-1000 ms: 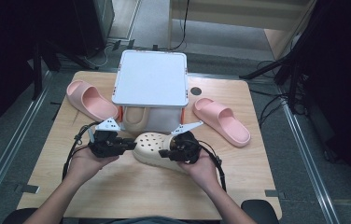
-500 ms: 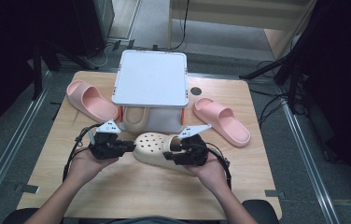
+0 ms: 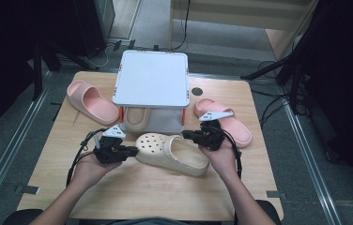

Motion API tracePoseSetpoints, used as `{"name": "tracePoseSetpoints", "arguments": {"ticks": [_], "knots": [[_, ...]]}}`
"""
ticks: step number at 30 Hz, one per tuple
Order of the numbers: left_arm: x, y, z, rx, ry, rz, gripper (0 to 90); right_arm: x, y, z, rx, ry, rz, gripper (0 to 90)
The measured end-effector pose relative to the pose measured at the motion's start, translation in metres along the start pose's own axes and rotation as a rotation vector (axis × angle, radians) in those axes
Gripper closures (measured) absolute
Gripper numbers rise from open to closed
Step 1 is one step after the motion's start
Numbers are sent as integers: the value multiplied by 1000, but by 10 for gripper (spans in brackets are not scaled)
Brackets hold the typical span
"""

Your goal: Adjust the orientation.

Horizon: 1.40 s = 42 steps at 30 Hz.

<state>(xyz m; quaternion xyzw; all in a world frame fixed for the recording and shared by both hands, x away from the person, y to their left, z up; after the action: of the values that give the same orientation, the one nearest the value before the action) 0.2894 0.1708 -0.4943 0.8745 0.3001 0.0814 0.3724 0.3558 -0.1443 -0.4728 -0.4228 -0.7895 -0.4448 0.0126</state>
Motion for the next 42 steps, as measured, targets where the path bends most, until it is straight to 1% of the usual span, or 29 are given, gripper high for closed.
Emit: {"name": "tracePoseSetpoints", "arguments": {"ticks": [3, 7, 8, 9, 10, 12, 17, 19, 20, 22, 25, 26, 27, 33, 34, 35, 36, 37, 40, 42], "knots": [[0, -3, 4, 16, 3, 1, 828, -4, 2, 12, 24, 6, -10, 900], [2, -4, 5, 9, 1, -7, 828, -6, 6, 16, 21, -2, -26, 900], [1, -5, 7, 14, -4, -8, 829, -8, 7, 20, 25, -26, -45, 898], [1, -5, 8, 18, -13, -8, 828, -10, 7, 23, 37, -27, -36, 898], [1, -5, 8, 18, -13, -8, 828, -10, 7, 23, 37, -27, -36, 898], [0, -5, 9, 16, -13, -2, 828, -11, 5, 28, 57, -28, -33, 900], [2, -7, 10, 1, -18, -17, 829, -11, 4, 29, 72, -22, -34, 900], [2, -6, 11, 1, -14, -18, 826, -7, 2, 30, 79, -42, -58, 900], [2, -6, 11, 1, -14, -18, 823, -6, 2, 30, 79, -51, -70, 900], [2, -5, 11, 7, -9, -7, 813, -4, 1, 31, 85, -57, -65, 900], [4, -4, 12, 8, -4, -10, 808, -2, -1, 31, 97, -50, -60, 900], [4, -4, 13, 7, -5, -6, 808, -1, -3, 31, 94, -49, -64, 900], [5, -3, 13, 5, -1, -6, 809, 0, -5, 30, 95, -47, -57, 900], [9, 4, 20, 10, -9, 2, 806, 5, -14, 23, 98, -51, -40, 900], [10, 5, 21, 10, -16, -2, 806, 6, -16, 21, 97, -54, -38, 900], [11, 7, 23, 13, -28, -1, 792, 6, -19, 19, 97, -52, -25, 900], [13, 10, 25, 19, -21, 9, 792, 6, -20, 18, 95, -51, -22, 900], [13, 10, 25, 19, -21, 9, 792, 6, -20, 18, 95, -51, -22, 900], [13, 14, 29, 22, -20, 27, 792, 8, -24, 14, 91, -57, -22, 900], [13, 19, 33, 21, -28, 35, 792, 10, -29, 10, 87, -59, -8, 900]]}}
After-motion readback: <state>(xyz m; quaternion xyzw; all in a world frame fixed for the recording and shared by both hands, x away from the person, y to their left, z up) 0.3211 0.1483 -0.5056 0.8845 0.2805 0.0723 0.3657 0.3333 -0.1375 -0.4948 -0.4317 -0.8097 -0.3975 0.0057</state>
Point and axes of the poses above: each handheld gripper's, and its own axes: z roughly forward along the jaws, y roughly out of its top, x roughly to its left, the point moved 1 cm from there along z, roughly forward along the jaws, and after that the axes turned 11 degrees about z, right-handed, at the moved point
